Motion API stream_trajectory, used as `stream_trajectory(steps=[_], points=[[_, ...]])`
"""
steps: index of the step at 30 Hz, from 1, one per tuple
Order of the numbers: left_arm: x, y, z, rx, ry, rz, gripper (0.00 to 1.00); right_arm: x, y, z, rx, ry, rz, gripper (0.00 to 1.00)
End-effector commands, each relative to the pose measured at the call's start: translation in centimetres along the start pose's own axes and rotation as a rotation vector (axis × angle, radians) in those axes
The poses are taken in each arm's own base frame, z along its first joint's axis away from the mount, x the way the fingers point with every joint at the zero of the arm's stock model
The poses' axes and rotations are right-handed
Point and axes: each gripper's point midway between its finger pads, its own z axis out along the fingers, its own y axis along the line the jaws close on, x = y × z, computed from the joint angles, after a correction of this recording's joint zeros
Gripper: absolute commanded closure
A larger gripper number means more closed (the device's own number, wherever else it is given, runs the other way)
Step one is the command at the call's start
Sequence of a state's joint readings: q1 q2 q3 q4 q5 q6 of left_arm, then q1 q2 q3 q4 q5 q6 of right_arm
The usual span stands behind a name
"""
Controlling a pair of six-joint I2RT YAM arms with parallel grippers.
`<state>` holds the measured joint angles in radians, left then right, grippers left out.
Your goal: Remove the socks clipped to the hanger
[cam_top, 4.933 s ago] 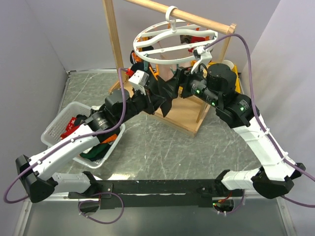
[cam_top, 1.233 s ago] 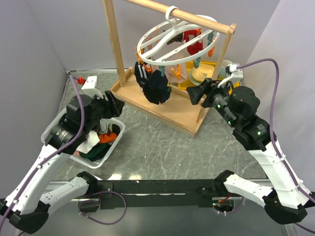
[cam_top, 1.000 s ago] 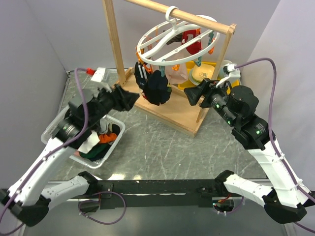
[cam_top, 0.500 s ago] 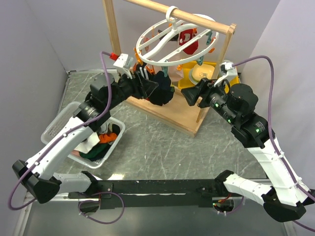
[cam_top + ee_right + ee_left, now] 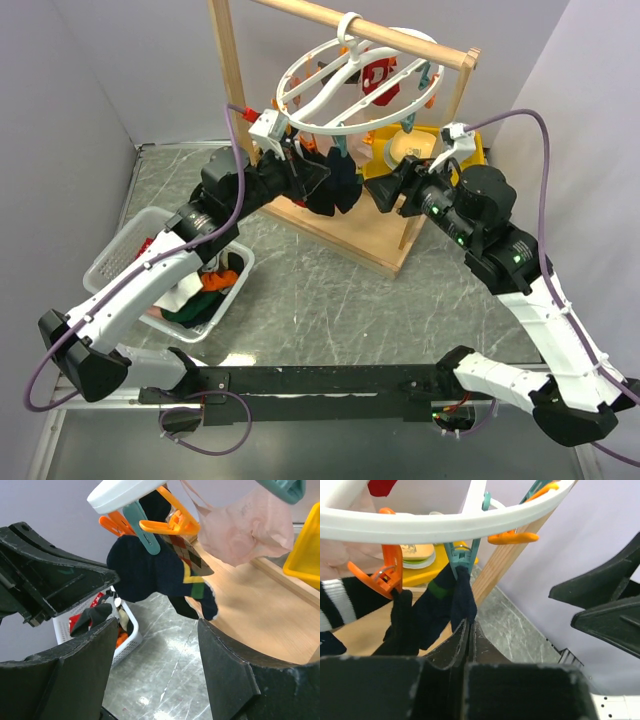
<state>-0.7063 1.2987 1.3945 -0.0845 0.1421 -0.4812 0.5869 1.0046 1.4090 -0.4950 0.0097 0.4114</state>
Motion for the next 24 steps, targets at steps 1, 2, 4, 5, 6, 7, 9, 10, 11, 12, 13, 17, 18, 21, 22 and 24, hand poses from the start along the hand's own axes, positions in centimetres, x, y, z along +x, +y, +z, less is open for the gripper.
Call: stream_trajectory(steps=[1, 2, 4, 5, 6, 7, 9, 10, 11, 12, 13, 17, 18, 21, 22, 24], points=[[-1.4, -1.8, 0.0, 0.049, -0.048, 0.011, 0.99, -2.1, 1.6, 0.0, -0.04, -0.042, -0.004, 0.28], [-1.5, -1.8, -0.2, 0.045, -0.057, 0.014, 0.99, -2.1, 1.6, 0.1, -0.038, -0.038, -0.012, 0.28], [-1.5, -2.2, -0.9, 0.048, -0.064, 0.016, 0.99, -2.1, 1.7, 0.5, -0.034, -0.03, -0.019, 0.27], [-1.2, -2.2, -1.1, 0.046, -0.057, 0.015, 0.99, -1.9, 1.9, 0.7, -0.038, -0.022, -0.028, 0.27], [-1.3, -2.5, -1.4, 0.054, -0.059, 0.015, 0.99, -2.3, 2.1, 0.7, -0.034, -0.027, -0.03, 0.26], [-1.2, -2.6, -1.5, 0.056, -0.055, 0.013, 0.99, -2.1, 2.2, 1.1, -0.029, -0.017, -0.033, 0.25], [-0.8, -2.9, -1.7, 0.061, -0.045, 0.01, 0.99, -2.8, 2.8, 1.2, -0.02, -0.035, -0.048, 0.24], [-0.6, -3.0, -1.7, 0.062, -0.039, 0.01, 0.99, -2.8, 2.7, 1.7, -0.001, -0.033, -0.051, 0.25], [-0.5, -3.2, -1.9, 0.064, -0.038, 0.009, 0.99, -2.8, 3.3, 1.9, 0.0, -0.032, -0.058, 0.25], [-0.4, -3.5, -2.0, 0.066, -0.038, 0.009, 0.99, -3.9, 3.7, 1.7, 0.008, -0.055, -0.059, 0.25], [-0.3, -3.6, -2.1, 0.067, -0.035, 0.008, 0.99, -3.5, 2.9, 2.6, 0.071, -0.038, -0.074, 0.25], [-0.2, -4.0, -2.6, 0.073, -0.048, 0.008, 0.99, -4.0, 4.1, 3.7, 0.101, -0.019, -0.111, 0.28], [-0.1, -4.1, -2.6, 0.075, -0.046, 0.008, 0.99, -4.2, 4.7, 4.1, 0.094, -0.02, -0.115, 0.29], [0.1, -4.4, -2.5, 0.081, -0.042, 0.01, 0.99, -4.5, 4.8, 5.0, 0.129, -0.016, -0.13, 0.31], [0.3, -4.5, -2.4, 0.085, -0.038, 0.013, 0.99, -4.5, 4.8, 5.2, 0.138, -0.015, -0.136, 0.32], [0.3, -4.7, -2.4, 0.09, -0.041, 0.017, 0.99, -4.6, 4.7, 5.7, 0.172, -0.006, -0.148, 0.32]])
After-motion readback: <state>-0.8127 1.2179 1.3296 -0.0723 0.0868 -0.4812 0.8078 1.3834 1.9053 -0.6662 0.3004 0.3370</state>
